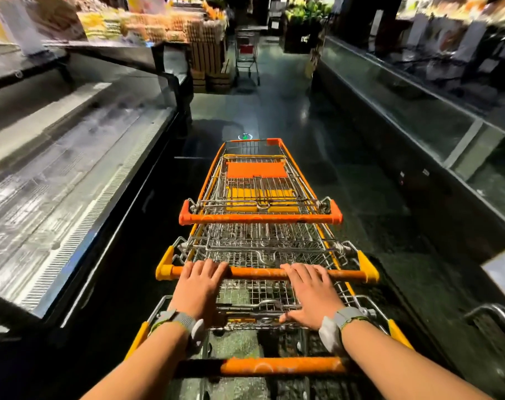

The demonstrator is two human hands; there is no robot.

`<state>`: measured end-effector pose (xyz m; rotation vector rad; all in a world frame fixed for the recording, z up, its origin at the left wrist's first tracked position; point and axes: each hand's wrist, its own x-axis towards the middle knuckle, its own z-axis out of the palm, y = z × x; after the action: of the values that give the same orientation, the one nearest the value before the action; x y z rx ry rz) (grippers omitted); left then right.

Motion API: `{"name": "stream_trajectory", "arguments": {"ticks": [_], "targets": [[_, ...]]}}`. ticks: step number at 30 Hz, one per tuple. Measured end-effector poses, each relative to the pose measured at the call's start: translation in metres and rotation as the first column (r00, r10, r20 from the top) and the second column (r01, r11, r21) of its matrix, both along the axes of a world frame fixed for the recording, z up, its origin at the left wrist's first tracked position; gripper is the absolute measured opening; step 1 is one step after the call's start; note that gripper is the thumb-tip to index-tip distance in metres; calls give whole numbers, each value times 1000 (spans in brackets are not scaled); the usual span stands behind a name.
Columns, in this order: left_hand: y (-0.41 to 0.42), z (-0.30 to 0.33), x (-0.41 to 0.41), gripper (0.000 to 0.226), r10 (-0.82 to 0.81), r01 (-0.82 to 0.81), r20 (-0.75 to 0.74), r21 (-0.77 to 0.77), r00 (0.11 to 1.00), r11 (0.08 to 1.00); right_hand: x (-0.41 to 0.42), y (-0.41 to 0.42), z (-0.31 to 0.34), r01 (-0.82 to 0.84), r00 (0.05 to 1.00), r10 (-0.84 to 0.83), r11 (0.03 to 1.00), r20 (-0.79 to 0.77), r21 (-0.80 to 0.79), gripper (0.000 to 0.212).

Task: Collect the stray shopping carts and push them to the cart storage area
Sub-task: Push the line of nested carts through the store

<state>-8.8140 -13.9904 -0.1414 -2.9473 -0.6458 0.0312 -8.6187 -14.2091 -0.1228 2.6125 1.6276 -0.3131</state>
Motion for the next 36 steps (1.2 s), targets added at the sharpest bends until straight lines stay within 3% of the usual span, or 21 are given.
{"name": "stream_trajectory", "arguments": {"ticks": [8,12,16,19,23,29,36], "targets": [[126,3,127,103,14,-14,-13,-4,1000,1000,120,127,10,4,999,-4,1000,53,0,112],[199,-2,200,83,-13,13,10,53,1000,998,189,198,7,13,998,-14,1000,59,23,114],[263,0,263,94,-18,19,-40,39,999,999,254,261,4,9,999,-11,999,53,35,118],[322,-3,324,79,-15,13,49,55,999,998,316,319,0,12,999,-15,998,45,54,120],[371,1,376,86,-20,19,17,31,1000,999,367,372,0,-17,999,15,999,48,42,118],[469,0,479,77,-2,1,19,76,1000,997,470,470,1,-14,999,12,998,36,54,115],[568,0,583,91,0,-3,46,53,999,999,581,575,3,-24,999,23,999,42,43,121]]}}
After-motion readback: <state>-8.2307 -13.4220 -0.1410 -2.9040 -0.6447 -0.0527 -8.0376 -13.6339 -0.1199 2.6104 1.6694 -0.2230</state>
